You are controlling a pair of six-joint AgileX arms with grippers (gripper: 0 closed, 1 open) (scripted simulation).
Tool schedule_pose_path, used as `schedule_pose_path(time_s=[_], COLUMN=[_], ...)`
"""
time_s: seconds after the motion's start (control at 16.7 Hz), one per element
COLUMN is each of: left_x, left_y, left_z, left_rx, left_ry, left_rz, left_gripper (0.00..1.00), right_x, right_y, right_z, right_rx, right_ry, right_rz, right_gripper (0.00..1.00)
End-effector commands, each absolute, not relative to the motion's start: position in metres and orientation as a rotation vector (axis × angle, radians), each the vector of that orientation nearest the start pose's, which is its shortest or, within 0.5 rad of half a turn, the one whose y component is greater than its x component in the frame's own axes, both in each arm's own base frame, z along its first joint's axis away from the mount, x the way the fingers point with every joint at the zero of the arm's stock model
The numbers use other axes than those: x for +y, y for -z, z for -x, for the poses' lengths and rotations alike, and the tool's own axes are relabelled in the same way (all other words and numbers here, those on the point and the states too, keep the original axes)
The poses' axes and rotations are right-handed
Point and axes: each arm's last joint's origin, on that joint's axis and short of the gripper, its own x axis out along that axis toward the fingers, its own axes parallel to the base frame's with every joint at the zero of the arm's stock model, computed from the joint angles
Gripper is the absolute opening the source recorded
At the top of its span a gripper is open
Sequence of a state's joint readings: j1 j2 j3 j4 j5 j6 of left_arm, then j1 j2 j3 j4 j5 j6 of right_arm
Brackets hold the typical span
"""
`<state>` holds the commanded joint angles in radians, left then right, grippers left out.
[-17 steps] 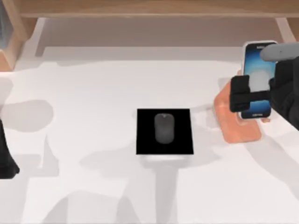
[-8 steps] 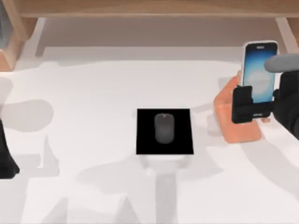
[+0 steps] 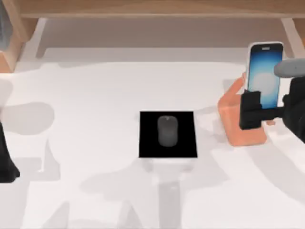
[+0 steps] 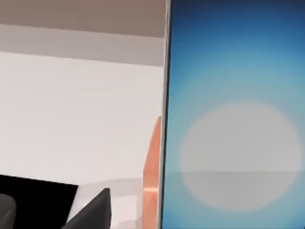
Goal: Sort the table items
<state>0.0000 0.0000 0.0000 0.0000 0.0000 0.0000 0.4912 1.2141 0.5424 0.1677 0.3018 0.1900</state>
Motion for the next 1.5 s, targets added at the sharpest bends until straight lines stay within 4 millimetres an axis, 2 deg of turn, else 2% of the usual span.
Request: schedule_pose_path(time_s=[0.24, 0.48, 0.72, 0.9, 1.2, 1.5], left_x=[-0.001, -0.001, -0.001, -0.001, -0.001, -0.001], left_y=[-0.160, -0.160, -0.160, -0.160, -0.160, -0.160], left_z=[-0.106, -0.106, -0.106, -0.106, -0.106, -0.106], left_rx=[0.000, 0.000, 0.000, 0.000, 0.000, 0.000], left_ry=[0.000, 0.000, 0.000, 0.000, 0.000, 0.000], left_rz=[0.000, 0.000, 0.000, 0.000, 0.000, 0.000], left_gripper=[1.00, 1.00, 1.00, 1.00, 1.00, 1.00], right_x=[0.086, 0.053, 0.025, 0.011, 0.000, -0.001], right_y=[-0.202, -0.207, -0.199, -0.187, -0.163, -0.160], right_z=[-0.206, -0.176, -0.141, -0.119, -0.106, -0.106], right_rx=[0.428, 0.329, 0.198, 0.084, 0.005, 0.000], right_ry=[-0.133, -0.108, -0.073, -0.044, -0.004, 0.000], right_rz=[-0.004, -0.032, -0.043, -0.035, -0.004, 0.000], right_gripper=[1.00, 1.00, 1.00, 1.00, 1.00, 1.00])
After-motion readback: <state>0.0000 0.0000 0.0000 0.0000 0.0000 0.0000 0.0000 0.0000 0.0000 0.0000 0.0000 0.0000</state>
